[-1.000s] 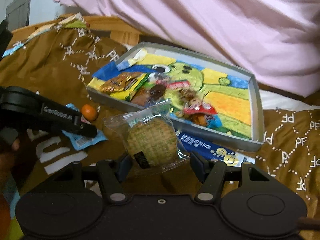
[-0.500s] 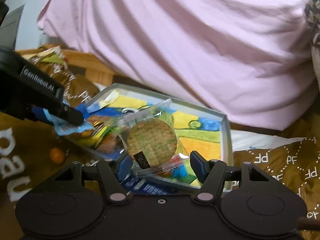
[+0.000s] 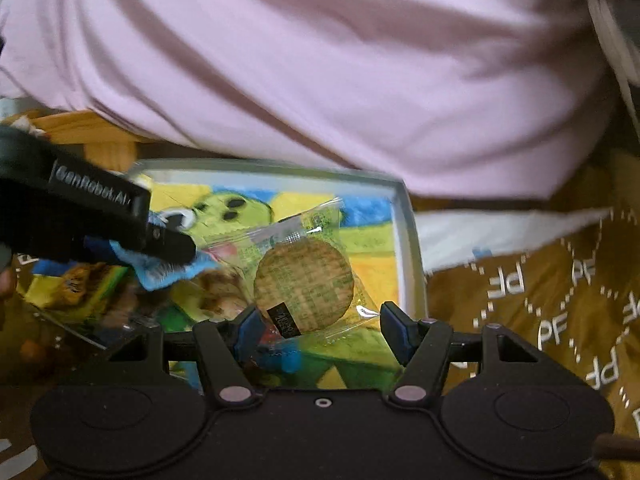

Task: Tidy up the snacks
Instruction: 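Lower the blue pouch into the tray with the left tool while the right tool carries the cracker over it, then open both tools to drop the pouch and cracker, then raise them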

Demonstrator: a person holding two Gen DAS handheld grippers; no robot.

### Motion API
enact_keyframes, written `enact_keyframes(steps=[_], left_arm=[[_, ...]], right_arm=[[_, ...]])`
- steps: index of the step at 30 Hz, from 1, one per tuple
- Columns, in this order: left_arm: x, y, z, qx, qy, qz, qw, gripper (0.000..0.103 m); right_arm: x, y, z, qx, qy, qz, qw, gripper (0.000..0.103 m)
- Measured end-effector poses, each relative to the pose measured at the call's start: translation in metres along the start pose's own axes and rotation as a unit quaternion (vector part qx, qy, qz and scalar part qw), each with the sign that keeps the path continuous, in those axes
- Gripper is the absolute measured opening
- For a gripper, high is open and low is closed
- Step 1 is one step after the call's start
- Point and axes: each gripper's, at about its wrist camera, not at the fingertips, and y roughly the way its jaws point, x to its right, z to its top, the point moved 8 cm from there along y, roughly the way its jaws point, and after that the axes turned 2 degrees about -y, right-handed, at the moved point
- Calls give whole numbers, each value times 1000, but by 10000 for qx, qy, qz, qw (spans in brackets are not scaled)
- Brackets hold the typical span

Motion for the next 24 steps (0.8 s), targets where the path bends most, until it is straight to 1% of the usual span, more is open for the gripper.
enact_keyframes(steps=[4,8,11,13,14,15,16,18,20,22,24], left_arm=[[-2,8,-11,-116,-5,65,9999,43],[-3,10,-11,-96,-55,42,9999,43],[-4,8,-11,-138,-88,63,9998,47],[-7,9,-13,-191,-144,129,9996,58],[-8,8,-14,-210,-168,136,9995,60],[-10,7,-14,-218,-205,147,9994,65],[-11,6,-15,-214,-252,166,9993,73],[-14,0,-15,-163,-346,188,9991,83],[-15,-7,-14,-108,-396,190,9990,87],[-14,-16,-12,-28,-394,192,9990,97],[-14,-31,-9,190,-381,220,9989,102]], right_arm=[[11,13,-9,-254,268,85,9993,65],[10,17,-10,-307,374,145,9987,65],[9,19,-9,-318,331,146,9988,67],[8,19,-9,-330,300,153,9989,74],[8,18,-9,-322,297,157,9989,75],[7,17,-8,-317,296,164,9989,78],[7,15,-8,-298,295,164,9990,80],[8,12,-5,-232,321,162,9991,82],[8,6,-3,-166,356,147,9991,86],[9,-1,0,-57,394,130,9991,93],[8,-12,4,93,418,127,9990,97]])
